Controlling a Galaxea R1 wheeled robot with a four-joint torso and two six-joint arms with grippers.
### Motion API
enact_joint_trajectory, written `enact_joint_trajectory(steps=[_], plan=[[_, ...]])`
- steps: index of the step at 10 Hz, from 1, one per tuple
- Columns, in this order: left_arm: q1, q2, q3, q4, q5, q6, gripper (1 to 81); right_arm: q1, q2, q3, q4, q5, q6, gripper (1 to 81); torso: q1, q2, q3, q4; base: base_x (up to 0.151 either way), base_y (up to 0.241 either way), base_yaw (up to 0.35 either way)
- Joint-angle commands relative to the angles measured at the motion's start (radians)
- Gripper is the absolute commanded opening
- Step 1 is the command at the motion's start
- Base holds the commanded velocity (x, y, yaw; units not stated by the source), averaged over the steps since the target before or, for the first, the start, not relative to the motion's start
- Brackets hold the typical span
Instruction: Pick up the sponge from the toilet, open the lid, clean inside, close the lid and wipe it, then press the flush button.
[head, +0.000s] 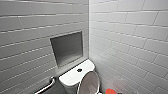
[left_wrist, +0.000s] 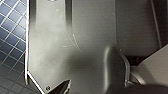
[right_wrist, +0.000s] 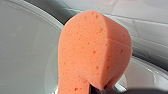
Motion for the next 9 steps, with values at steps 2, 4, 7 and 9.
enact_joint_trajectory(steps=[2,4,7,9], plan=[[-0.027,0.003,-0.001,-0.002,0.062,0.000,81.1,0.140,-0.012,0.012,0.004,-0.009,0.007,1.0,0.021,-0.032,-0.025,0.000,0.000,0.000,0.000],[-0.028,0.003,0.002,-0.002,0.062,0.000,81.1,0.157,-0.001,-0.001,0.004,-0.008,0.023,1.0,0.041,-0.061,-0.052,0.000,0.000,0.000,0.000],[-0.028,0.003,0.002,-0.003,0.062,0.000,81.1,0.152,0.011,-0.063,0.004,-0.014,0.056,1.0,0.046,-0.065,-0.085,0.000,0.000,0.000,0.000],[-0.027,0.004,0.002,-0.003,0.062,0.000,81.1,0.166,0.019,-0.067,0.003,-0.009,0.056,1.0,0.046,-0.066,-0.148,0.000,0.000,0.000,0.000]])
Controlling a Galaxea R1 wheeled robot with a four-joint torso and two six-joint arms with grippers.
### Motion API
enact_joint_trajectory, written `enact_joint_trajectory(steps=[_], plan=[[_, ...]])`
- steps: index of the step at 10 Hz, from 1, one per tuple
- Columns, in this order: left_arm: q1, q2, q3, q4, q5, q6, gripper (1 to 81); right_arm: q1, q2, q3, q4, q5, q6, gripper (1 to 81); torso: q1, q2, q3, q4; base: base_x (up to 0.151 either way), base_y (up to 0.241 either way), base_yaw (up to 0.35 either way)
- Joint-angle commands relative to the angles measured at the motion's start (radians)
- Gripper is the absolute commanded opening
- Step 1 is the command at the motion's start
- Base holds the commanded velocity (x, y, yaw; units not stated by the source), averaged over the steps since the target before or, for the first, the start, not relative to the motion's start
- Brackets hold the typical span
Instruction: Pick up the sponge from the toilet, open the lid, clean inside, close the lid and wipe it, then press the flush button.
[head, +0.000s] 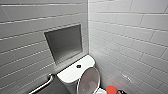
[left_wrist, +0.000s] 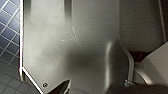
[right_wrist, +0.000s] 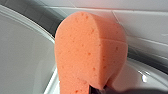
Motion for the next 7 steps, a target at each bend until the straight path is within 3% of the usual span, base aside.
enact_joint_trajectory(steps=[1,3,7], plan=[[-0.017,0.001,-0.003,-0.003,0.066,0.000,81.1,0.149,-0.002,0.013,0.000,-0.025,0.006,1.0,0.000,0.000,0.004,0.000,0.000,0.000,0.000],[-0.014,0.002,-0.003,-0.005,0.066,-0.002,81.1,0.185,0.041,0.003,-0.009,-0.037,0.003,1.0,0.001,0.000,-0.035,0.000,0.000,0.000,0.000],[-0.011,0.004,-0.003,-0.005,0.066,-0.003,81.1,0.172,0.194,-0.115,-0.008,-0.034,0.007,1.0,0.001,0.000,-0.044,0.000,0.000,0.000,0.000]])
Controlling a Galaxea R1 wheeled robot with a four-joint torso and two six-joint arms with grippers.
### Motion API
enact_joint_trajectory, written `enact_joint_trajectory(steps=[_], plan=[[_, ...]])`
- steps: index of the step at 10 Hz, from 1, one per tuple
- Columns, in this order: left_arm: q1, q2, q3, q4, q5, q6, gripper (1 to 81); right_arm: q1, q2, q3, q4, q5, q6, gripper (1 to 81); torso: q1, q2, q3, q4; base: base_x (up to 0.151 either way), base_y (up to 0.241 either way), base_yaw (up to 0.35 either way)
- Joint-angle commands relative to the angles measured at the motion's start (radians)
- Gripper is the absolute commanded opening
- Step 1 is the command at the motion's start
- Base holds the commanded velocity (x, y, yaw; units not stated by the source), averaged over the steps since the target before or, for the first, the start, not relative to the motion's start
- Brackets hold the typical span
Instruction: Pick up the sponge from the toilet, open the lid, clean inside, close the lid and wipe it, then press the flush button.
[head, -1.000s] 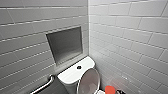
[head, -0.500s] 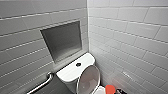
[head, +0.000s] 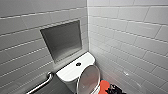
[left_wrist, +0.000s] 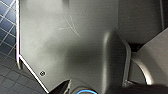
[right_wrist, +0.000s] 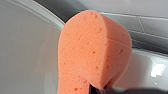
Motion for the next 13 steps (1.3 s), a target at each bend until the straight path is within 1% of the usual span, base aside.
enact_joint_trajectory(steps=[1,2,3,5,6,9,10,12,13], plan=[[-0.009,0.000,-0.003,-0.004,0.073,-0.004,81.1,0.107,0.090,-0.076,0.006,-0.029,0.019,1.0,0.000,0.000,0.000,0.000,0.000,0.000,0.000],[-0.007,-0.002,-0.003,-0.006,0.073,-0.006,81.1,0.113,0.098,-0.094,0.006,-0.029,0.023,1.0,0.000,0.000,0.000,0.000,0.000,0.000,0.000],[-0.004,-0.003,-0.003,-0.006,0.073,-0.007,81.1,0.121,0.089,-0.093,0.003,-0.029,0.023,1.0,0.000,0.000,-0.067,0.000,0.000,0.000,0.000],[-0.005,0.000,-0.003,-0.004,0.073,-0.007,81.1,0.140,0.049,-0.050,0.000,-0.027,0.023,1.0,0.000,0.000,-0.097,0.000,0.000,0.000,0.000],[-0.004,0.001,-0.003,-0.006,0.073,-0.007,81.1,0.154,0.034,-0.031,0.003,-0.020,0.026,1.0,0.000,0.000,-0.068,0.000,0.000,0.000,0.000],[-0.001,0.001,-0.003,-0.006,0.073,-0.007,81.1,0.202,0.029,-0.033,0.008,-0.017,0.028,1.0,0.001,0.000,-0.089,0.000,0.000,0.000,0.000],[0.001,0.004,-0.003,-0.006,0.073,-0.007,81.1,0.203,0.032,-0.039,0.006,-0.015,0.039,1.0,0.001,0.000,-0.089,0.000,0.000,0.000,0.000],[0.001,0.006,-0.003,-0.006,0.073,-0.007,81.1,0.185,0.073,-0.115,0.006,-0.014,0.049,1.0,0.001,0.000,-0.089,0.000,0.000,0.000,0.000],[0.004,0.006,-0.003,-0.006,0.073,-0.007,81.1,0.159,0.104,-0.178,0.006,-0.003,0.075,1.0,0.001,0.000,-0.089,0.000,0.000,0.000,0.000]])
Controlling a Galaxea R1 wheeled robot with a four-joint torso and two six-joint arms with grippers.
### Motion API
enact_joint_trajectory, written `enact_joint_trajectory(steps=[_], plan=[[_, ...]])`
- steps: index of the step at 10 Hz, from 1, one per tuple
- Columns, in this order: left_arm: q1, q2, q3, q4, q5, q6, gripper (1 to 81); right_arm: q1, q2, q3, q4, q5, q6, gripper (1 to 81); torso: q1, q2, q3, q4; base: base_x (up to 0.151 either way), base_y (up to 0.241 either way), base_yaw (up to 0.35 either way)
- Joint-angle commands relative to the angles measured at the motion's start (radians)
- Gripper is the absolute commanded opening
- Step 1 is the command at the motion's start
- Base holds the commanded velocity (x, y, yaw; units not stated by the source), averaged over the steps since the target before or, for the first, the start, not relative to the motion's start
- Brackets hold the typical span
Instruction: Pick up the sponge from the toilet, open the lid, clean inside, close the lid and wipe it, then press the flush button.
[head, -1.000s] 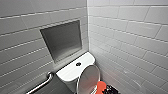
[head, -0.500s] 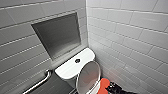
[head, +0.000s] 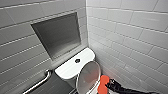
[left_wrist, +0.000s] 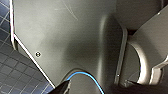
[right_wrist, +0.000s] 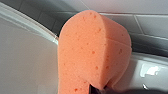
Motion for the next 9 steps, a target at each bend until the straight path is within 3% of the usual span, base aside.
enact_joint_trajectory(steps=[1,4,6,9], plan=[[0.011,-0.007,-0.005,-0.006,0.079,-0.004,81.1,0.080,0.069,-0.110,0.001,0.002,0.067,1.0,0.000,0.000,0.000,0.000,0.000,0.000,0.000],[0.016,-0.008,-0.005,-0.006,0.079,-0.005,81.1,0.073,0.060,-0.141,0.001,0.007,0.131,1.0,0.000,0.000,0.000,0.000,0.000,0.000,0.000],[0.017,-0.001,-0.005,-0.006,0.079,-0.005,81.1,0.053,0.008,-0.115,0.006,0.008,0.137,1.0,0.000,0.000,0.000,0.000,0.000,0.000,0.000],[0.017,0.006,-0.005,-0.003,0.079,-0.003,81.1,-0.027,-0.179,0.134,0.004,0.097,0.162,1.0,0.000,0.000,0.000,0.000,0.000,0.000,0.000]])
